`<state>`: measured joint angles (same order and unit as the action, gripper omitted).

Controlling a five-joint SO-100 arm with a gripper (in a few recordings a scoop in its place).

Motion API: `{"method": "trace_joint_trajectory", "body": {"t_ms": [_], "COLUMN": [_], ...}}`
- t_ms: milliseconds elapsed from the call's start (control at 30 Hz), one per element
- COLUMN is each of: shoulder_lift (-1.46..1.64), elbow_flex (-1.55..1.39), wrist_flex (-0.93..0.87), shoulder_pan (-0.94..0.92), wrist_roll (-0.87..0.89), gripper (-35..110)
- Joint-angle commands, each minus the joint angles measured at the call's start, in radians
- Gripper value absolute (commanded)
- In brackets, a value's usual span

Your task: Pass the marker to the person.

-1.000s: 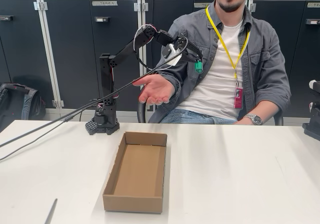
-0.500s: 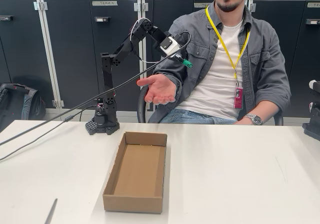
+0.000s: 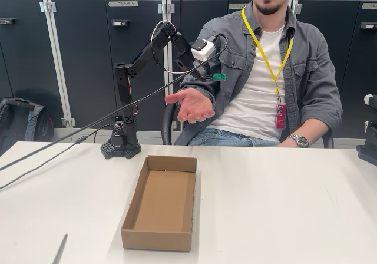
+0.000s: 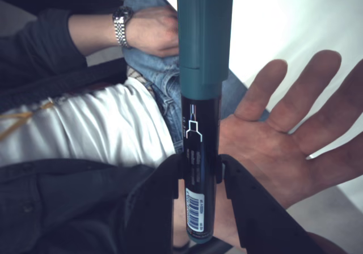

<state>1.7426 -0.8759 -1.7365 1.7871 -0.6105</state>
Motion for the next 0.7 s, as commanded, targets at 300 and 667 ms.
{"method": "trace_joint_trajectory", "body": {"t_ms": [300,667], "shoulder_lift": [0.156,0.192], "elbow_flex": [-0.204,-0.341], "wrist_flex": [0.0,0.005], "shoulder_pan": [0.028,0.037], "wrist_roll": [-0.206,-0.078], "gripper": [-5,-5]}}
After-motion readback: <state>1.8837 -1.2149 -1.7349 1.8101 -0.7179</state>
